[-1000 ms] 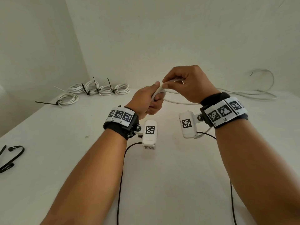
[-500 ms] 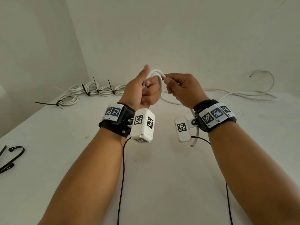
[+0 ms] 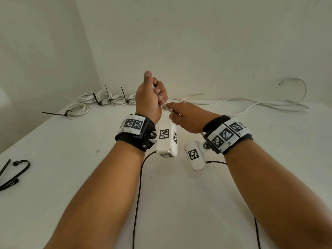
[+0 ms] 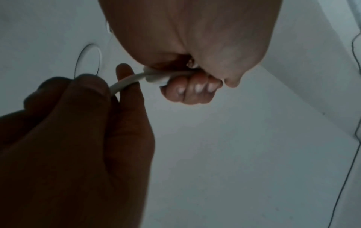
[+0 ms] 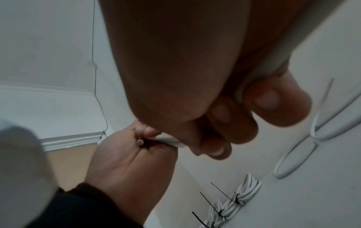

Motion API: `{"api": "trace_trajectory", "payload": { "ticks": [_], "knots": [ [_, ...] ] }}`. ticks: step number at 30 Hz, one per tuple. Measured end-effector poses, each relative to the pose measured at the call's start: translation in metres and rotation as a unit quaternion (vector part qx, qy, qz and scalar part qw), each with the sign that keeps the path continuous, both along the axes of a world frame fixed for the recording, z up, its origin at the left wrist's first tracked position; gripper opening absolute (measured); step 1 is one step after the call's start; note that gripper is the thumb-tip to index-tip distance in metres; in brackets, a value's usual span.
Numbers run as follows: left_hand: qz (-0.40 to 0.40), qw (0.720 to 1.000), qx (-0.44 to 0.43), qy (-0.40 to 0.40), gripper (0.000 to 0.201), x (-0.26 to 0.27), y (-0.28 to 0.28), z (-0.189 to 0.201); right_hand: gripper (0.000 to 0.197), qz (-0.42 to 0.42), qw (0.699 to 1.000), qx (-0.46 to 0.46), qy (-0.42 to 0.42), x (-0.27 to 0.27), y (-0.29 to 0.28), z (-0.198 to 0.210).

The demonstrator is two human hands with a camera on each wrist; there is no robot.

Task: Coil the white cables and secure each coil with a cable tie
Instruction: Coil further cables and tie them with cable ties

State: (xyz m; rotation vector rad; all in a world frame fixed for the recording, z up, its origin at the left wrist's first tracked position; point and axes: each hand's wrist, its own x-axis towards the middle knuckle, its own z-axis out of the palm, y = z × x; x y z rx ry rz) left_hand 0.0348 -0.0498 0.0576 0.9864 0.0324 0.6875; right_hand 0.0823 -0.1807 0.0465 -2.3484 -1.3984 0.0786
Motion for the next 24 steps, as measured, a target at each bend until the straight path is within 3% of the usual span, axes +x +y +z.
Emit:
{"api": "trace_trajectory", "payload": {
  "ticks": [2,5,9,13,17,24],
  "knots": [
    [0.041,0.998,0.046,0.019,0.038,0.000,0.000,-0.003,0.017,0.001,1.000,-0.022,0.002,-0.003,0.001,0.000],
    [0.102,0.977,0.181,0.043,0.037,0.002,0.005,-0.013,0.031,0.010,0.998,-0.060,-0.018,-0.009,0.002,0.001],
    [0.152,0.909,0.376,0.091,0.031,0.004,0.018,-0.033,0.030,0.035,0.994,-0.092,-0.052,-0.019,0.006,0.003],
    [0.125,0.831,0.510,0.183,0.032,0.002,0.018,-0.038,0.025,0.031,0.992,-0.097,-0.075,-0.018,0.001,0.010],
    [0.071,0.799,0.554,0.225,0.039,-0.001,0.014,-0.039,0.018,0.024,0.993,-0.085,-0.084,-0.014,-0.011,0.024],
    [-0.105,0.815,0.502,0.268,0.043,-0.009,0.006,-0.034,0.005,0.012,0.997,0.059,-0.056,-0.002,-0.031,0.045]
  ]
}}
